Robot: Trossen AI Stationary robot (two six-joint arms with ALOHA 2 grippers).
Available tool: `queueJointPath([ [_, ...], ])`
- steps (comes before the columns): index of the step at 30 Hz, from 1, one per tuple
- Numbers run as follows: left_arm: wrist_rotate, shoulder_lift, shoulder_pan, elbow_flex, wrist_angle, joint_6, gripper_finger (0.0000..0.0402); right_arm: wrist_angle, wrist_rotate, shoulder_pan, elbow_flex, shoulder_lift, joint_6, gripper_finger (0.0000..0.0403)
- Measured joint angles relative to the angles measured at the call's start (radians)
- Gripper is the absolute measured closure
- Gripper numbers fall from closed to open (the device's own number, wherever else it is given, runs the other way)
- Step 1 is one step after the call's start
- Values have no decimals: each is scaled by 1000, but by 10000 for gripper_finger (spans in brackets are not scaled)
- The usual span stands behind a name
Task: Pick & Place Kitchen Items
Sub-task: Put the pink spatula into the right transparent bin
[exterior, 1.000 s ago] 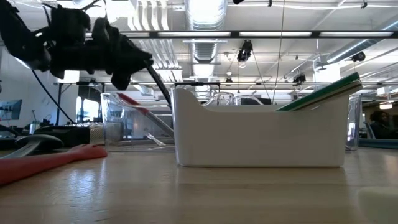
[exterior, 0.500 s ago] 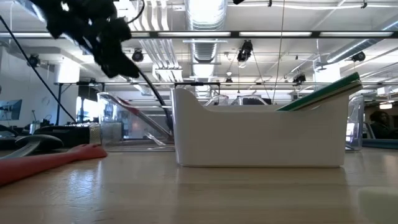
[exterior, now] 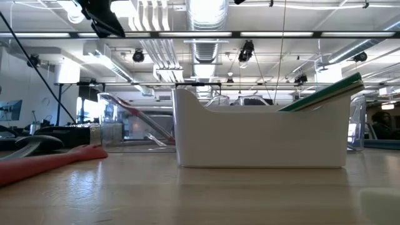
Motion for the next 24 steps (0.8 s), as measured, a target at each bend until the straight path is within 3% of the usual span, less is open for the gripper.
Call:
queueJointPath([
  [5,-17,-1,0,54,29,29,312,3,0,0,0,0,-4,360],
  [10,-100,-1,0,72,69,54,312,3,0,0,0,0,-7,360],
  [12,-219,-1,-1,72,77,89,314,3,0,0,0,0,-11,360],
  [15,-503,16,0,71,78,117,318,3,0,0,0,0,-35,360],
  [17,-615,40,3,69,51,136,319,5,0,0,0,2,-46,360],
  [24,-623,111,5,68,-62,122,319,-33,9,0,0,9,-111,360],
])
